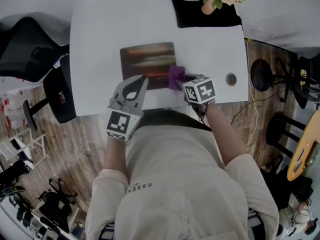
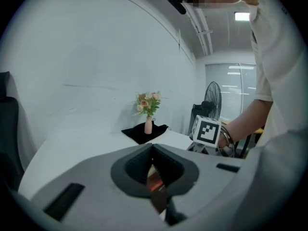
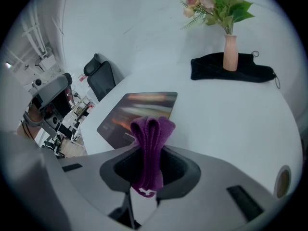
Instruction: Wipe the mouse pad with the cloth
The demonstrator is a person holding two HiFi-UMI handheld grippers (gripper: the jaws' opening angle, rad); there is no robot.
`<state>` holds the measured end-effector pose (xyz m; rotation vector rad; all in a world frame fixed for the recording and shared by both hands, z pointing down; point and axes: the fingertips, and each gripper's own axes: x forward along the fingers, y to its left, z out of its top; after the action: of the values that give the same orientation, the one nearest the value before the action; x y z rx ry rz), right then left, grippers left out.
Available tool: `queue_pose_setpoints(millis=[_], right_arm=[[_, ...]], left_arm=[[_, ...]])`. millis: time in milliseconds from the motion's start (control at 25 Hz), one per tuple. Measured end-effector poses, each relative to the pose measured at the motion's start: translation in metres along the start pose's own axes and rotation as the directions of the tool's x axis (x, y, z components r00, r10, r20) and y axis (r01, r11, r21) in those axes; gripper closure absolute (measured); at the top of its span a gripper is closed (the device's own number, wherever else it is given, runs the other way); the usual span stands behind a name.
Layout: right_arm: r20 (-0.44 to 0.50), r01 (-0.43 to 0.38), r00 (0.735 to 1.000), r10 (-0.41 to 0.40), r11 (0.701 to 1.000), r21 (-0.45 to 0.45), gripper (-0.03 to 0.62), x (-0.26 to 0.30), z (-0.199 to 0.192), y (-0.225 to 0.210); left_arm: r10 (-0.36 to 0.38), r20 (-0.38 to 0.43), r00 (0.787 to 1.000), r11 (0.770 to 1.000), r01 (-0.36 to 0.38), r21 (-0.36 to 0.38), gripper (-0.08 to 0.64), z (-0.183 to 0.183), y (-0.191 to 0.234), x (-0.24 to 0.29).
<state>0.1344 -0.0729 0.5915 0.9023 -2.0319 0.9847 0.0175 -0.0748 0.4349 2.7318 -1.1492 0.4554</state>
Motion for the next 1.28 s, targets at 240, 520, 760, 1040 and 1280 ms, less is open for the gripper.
queue_pose_setpoints(millis=[240,520,760,1040,1280], right_arm=[[-0.034,0.096,0.995,-0.097,0.995,-0.017,0.491,-0.017,-0.013,-0.025],[0.094,0.057,0.994,-0.061,0.997,0.045,0.491,-0.048,0.012,-0.013],[0.196,0.082,0.978,-0.079,0.997,-0.007,0.491,-0.065,0.048,0.022],[0.396,0.197,0.909,-0.126,0.970,-0.143,0.491,-0.091,0.107,0.073],[0.560,0.220,0.824,-0.086,0.960,-0.176,0.492,-0.125,0.150,0.113]], left_arm=[[0.000,0.011,1.000,1.000,0.000,0.014,0.558,0.006,-0.018,0.004],[-0.027,0.038,0.999,0.999,0.025,0.047,0.558,0.016,-0.021,0.001],[-0.033,0.071,0.997,0.996,0.027,0.081,0.558,0.042,0.001,-0.018],[0.016,0.126,0.992,0.994,-0.029,0.102,0.558,0.069,0.043,-0.061],[0.072,0.168,0.983,0.989,-0.093,0.119,0.558,0.088,0.071,-0.093]])
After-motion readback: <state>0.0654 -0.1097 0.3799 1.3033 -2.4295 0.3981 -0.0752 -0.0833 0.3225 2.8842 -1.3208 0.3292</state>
